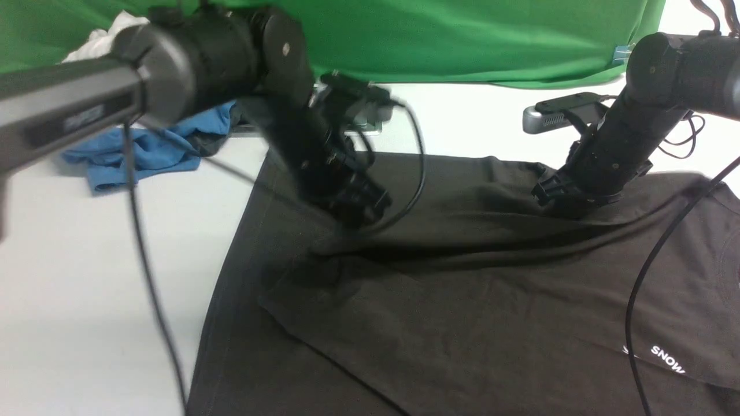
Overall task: Fold a long-sleeved shirt on a white desktop.
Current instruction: 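Fold the left side of the dark shirt inward over its body with the left gripper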
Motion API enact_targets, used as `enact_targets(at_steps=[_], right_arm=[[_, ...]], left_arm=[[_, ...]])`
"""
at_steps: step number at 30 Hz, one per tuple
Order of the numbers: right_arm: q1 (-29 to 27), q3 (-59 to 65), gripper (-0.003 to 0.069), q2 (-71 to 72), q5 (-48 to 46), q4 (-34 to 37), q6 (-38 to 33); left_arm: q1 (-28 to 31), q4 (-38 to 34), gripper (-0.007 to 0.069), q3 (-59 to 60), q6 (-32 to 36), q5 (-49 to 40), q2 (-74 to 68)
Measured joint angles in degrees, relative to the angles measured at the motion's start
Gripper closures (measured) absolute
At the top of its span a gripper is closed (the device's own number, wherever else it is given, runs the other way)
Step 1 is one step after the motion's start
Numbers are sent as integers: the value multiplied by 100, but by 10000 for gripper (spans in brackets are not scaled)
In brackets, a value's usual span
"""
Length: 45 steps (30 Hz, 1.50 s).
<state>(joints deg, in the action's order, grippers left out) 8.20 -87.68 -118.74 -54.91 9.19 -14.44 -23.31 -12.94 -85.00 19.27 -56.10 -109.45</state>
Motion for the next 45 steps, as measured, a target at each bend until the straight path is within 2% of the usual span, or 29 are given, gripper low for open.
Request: enact_targets(at_steps=[5,7,8,11,13,16,19,22,24,25,26,27,30,33,37,42,45], right_arm=[[0,0,540,0,128,0,0],[0,0,538,0,135,0,0],[0,0,538,0,135,0,0],[0,0,531,0,85,-7,0],[-12,0,528,0,117,-15,0],[-92,0,523,0,215,-22,5],[-235,0,521,0,158,-36,5],[-349,0,516,0,123,-48,5],[-389,0,513,0,129,-55,5],[-401,0,512,0,129,-55,5],[-401,0,512,0,129,-55,5],[-401,0,512,0,136,-48,5],[-401,0,512,0,168,-5,5],[-401,0,512,0,181,30,5],[-401,0,512,0,196,168,5],[-401,0,538,0,200,375,-15],[-401,0,597,0,202,442,-15]], left_arm=[[-5,26,538,750,-64,-33,300],[-5,46,443,906,-164,-191,313],[-5,45,443,908,-164,-191,313],[-5,75,300,930,-259,-205,339],[-5,96,244,930,-290,-232,386],[-5,241,176,930,-423,-418,507],[-11,697,157,959,-786,-531,692],[-11,903,170,1009,-939,-474,900],[-5,742,190,1020,-770,-213,1066],[-5,369,205,1020,-445,92,1143],[-5,369,208,1020,-445,137,1153],[-5,-223,229,1020,-54,412,1183],[-14,-1280,293,1020,922,789,1010],[-65,-1710,388,1020,1403,1072,643],[-247,-1795,571,1020,1809,1390,48],[-434,-1740,606,1032,1918,1681,-212],[-460,-1475,606,1032,1787,1814,-320]])
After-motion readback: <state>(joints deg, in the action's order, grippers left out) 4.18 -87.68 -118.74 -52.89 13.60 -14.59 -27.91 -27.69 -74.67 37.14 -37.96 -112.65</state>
